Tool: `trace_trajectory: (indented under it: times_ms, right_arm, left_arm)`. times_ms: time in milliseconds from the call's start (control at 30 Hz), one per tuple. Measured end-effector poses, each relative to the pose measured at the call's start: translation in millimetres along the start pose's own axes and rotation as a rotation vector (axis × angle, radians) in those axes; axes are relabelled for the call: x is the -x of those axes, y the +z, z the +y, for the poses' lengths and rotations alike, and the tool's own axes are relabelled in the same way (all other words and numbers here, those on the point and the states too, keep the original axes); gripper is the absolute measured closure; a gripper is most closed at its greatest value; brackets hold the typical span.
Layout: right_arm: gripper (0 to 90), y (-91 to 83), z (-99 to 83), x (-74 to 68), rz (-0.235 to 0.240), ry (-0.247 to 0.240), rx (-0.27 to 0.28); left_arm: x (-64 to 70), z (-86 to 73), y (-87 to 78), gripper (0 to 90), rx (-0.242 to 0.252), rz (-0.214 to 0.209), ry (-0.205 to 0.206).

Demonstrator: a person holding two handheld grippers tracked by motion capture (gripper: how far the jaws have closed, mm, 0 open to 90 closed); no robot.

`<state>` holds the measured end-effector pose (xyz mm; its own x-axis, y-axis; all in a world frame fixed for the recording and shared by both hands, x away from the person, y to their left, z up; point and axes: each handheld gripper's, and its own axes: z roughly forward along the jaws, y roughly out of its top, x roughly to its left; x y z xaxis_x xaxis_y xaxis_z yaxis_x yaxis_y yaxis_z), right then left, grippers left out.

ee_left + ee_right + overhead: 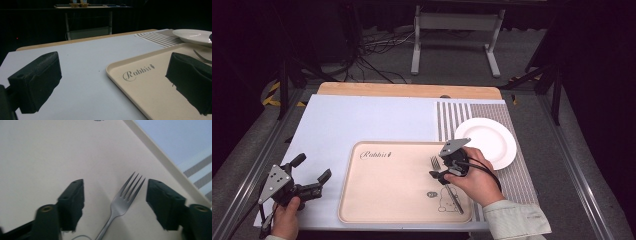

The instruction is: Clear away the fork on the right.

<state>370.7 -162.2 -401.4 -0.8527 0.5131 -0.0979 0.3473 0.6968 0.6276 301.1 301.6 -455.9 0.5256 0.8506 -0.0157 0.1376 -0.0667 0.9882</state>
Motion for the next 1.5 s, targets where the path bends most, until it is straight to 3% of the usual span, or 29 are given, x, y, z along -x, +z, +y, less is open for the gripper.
trace_trajectory:
  times_ms: [33,67,133,233,467,1100,1500]
  right_arm:
    - [47.3,2.4,-1.0,-0.5,0.004,-0.012,-0.007]
    - [47.3,2.4,-1.0,-0.5,0.004,-0.012,-0.007]
    - [62.9,7.0,-3.0,-1.5,0.017,-0.029,0.003]
    - [75.8,12.1,-4.9,-1.5,0.028,-0.056,-0.01]
    - [89.8,23.8,-11.7,1.7,0.05,-0.063,-0.048]
    - [90.0,33.2,-15.1,2.2,0.079,-0.05,-0.081]
    - [90.0,30.9,-17.9,7.7,0.057,-0.033,-0.087]
  left_arm:
    - [0.0,0.0,0.0,0.6,0.0,0.0,0.0]
    - [0.1,0.0,-0.1,0.6,0.0,-0.001,0.0]
    - [0.0,0.1,-0.6,0.6,0.001,0.0,0.001]
    - [-0.6,0.0,-0.6,0.6,0.001,0.003,0.0]
    - [-0.2,0.1,-0.6,0.7,0.004,0.003,-0.003]
    - [0.0,0.2,-0.5,0.7,0.003,0.0,-0.003]
    - [0.1,0.1,-0.2,0.8,-0.001,-0.004,0.001]
